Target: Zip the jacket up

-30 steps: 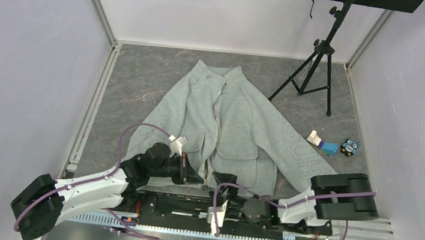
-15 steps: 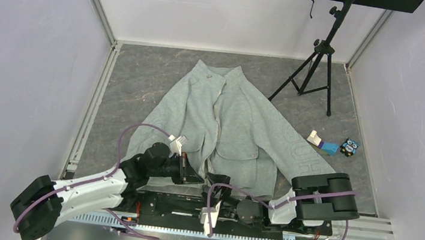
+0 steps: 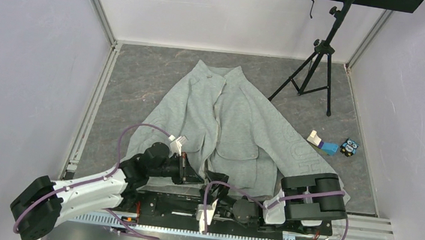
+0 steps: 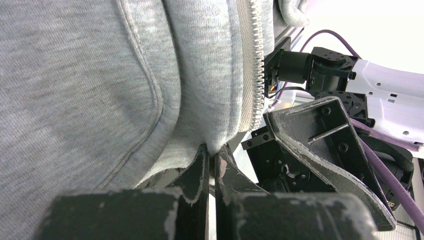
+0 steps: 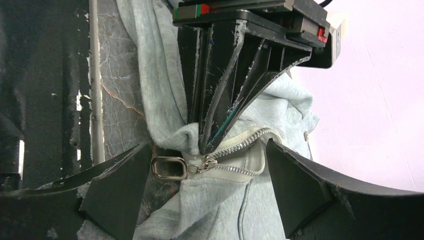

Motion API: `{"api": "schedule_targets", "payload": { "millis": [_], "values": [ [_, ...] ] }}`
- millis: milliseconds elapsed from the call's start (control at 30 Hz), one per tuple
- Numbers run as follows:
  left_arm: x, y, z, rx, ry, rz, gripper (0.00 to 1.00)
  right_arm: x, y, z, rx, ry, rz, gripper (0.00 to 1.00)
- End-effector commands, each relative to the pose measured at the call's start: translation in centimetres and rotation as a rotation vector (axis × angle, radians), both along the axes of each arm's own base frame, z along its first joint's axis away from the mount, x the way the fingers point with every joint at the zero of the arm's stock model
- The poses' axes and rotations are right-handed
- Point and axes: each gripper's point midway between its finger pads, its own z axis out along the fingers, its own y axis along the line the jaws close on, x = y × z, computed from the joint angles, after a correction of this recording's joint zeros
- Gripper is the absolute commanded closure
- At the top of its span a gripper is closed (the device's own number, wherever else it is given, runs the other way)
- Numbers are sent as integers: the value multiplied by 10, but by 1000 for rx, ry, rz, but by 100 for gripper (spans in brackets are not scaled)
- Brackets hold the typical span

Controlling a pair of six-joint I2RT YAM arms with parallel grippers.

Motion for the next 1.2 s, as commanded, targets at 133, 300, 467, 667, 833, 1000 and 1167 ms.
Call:
{"api": "schedule_targets", "payload": {
  "millis": [133,300,467,667,833,1000,1167],
  "values": [
    [-6,-6,15,-48,31,-30,98,8,-2,23,110,19,-51,10],
    [-6,-6,15,-47,31,-31,98,9,-9,26,113,35,-61,13],
    [-5,-6,15,-46,29,-31,98,8,-17,24,109,62,-57,16],
    [-5,-6,15,-46,29,-32,98,9,-23,16,93,66,-64,18],
    [-6,-7,14,-42,32,-34,98,9,-23,17,101,72,-65,27],
    [-5,-7,15,-45,31,-34,98,9,-25,16,105,81,-69,43],
    [-6,-6,13,-42,34,-35,98,10,-28,15,109,92,-76,54]
  ]
}}
